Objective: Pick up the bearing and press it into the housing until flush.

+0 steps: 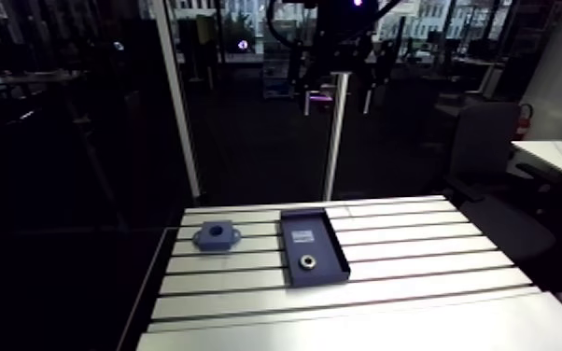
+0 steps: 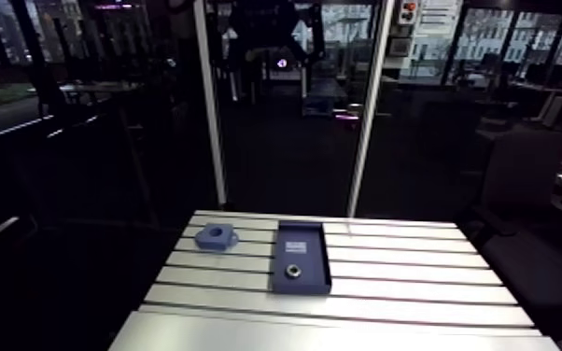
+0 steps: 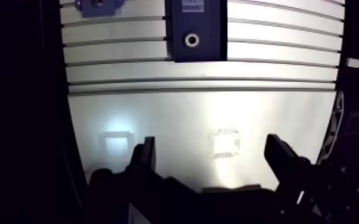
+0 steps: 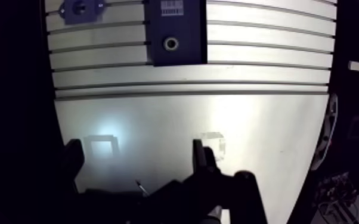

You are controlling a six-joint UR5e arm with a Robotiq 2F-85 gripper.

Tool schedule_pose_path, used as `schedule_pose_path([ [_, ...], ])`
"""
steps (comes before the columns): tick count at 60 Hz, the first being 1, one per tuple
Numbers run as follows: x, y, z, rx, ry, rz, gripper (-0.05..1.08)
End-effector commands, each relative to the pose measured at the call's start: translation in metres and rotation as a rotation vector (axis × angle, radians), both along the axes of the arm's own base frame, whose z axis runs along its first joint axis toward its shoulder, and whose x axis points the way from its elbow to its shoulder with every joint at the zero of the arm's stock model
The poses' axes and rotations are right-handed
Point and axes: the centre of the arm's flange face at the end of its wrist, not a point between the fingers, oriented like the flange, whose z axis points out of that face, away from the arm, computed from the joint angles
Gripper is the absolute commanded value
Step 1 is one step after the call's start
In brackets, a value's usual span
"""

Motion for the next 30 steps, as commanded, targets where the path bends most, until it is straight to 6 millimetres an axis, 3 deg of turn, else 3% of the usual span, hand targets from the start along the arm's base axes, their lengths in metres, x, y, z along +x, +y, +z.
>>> schedule_pose_path([
  [1,-0.007,0.002,-0.034,0.008,-0.019,-0.005,0.01],
  [30,-0.008,0.020,-0.107,0.004,-0.031,-0.008,0.01],
])
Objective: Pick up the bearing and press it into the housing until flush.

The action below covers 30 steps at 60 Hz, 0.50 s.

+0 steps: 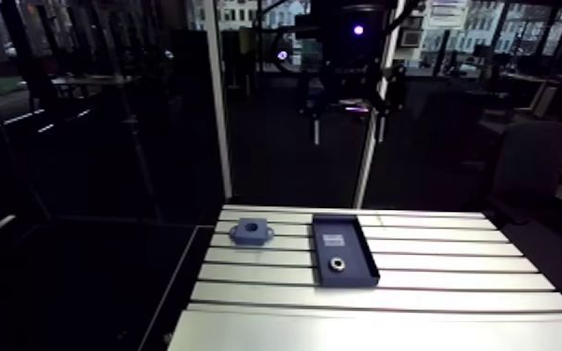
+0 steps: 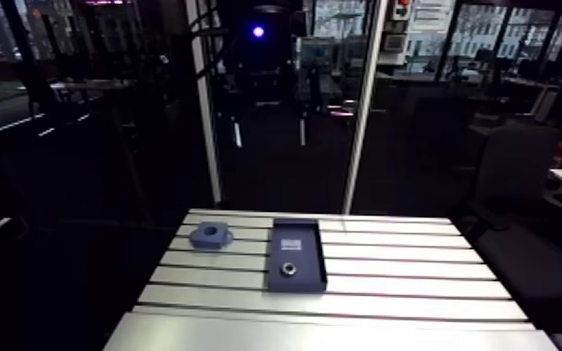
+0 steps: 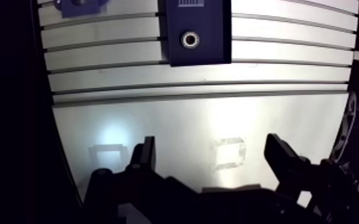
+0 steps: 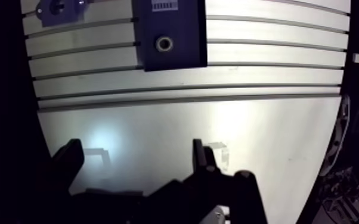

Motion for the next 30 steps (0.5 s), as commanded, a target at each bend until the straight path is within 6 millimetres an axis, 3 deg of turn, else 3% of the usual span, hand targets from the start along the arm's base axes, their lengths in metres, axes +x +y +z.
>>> schedule_pose_path([
  [1,0.001,0.008,-0.036,-0.004,-0.004,0.028,0.01],
  [12,-0.004,0.032,-0.060,-0.007,0.044,0.009,0.01],
  [30,-0.007,0.040,-0.087,-0.025,0.107,0.011,0.01],
])
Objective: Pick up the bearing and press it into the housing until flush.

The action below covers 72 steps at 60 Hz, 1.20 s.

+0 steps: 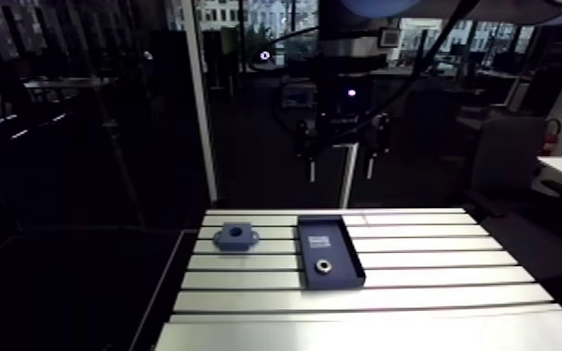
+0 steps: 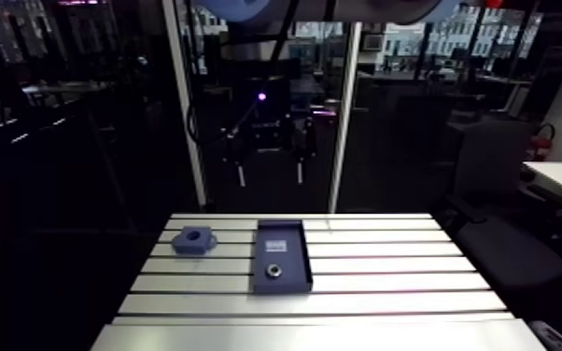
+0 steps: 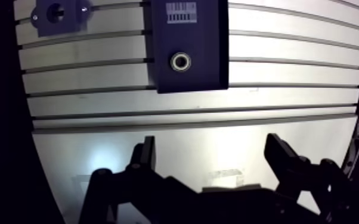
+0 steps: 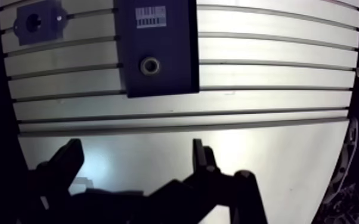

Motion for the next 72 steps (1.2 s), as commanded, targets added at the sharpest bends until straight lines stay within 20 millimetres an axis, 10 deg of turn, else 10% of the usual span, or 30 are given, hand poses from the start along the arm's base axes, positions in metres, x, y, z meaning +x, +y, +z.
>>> schedule_pose_path([
  [1,-0.002,0.011,-0.027,-0.024,0.037,-0.007,0.01],
  [56,-0.011,0.028,-0.135,-0.066,-0.022,0.018,0.01],
  [72,-0.012,0.024,-0.159,-0.081,-0.025,0.027,0.19],
])
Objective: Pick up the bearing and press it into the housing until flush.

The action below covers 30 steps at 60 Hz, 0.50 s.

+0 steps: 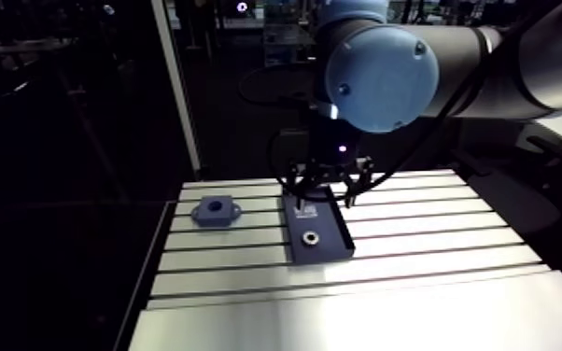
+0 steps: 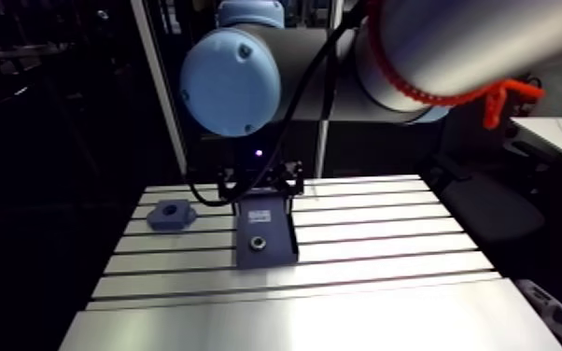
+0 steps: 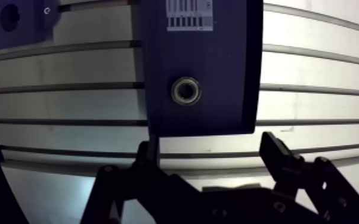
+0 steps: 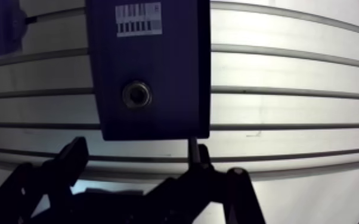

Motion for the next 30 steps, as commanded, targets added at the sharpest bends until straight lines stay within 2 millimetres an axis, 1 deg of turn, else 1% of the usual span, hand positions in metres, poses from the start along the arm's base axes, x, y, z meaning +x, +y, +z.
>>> schedule_pose_path([
  [1,-0.001,-0.003,-0.019,-0.009,-0.004,0.008,0.19],
  [7,-0.002,-0.004,-0.027,-0.009,-0.012,0.011,0.22],
  [12,-0.003,-0.004,-0.027,-0.009,-0.011,0.013,0.23],
  [16,-0.004,-0.004,-0.033,-0.010,-0.021,0.013,0.24],
  [23,-0.006,-0.004,-0.037,-0.010,-0.020,0.013,0.25],
  [25,-0.008,-0.004,-0.043,-0.010,-0.022,0.013,0.26],
  [30,-0.009,-0.004,-0.046,-0.010,-0.026,0.013,0.27],
])
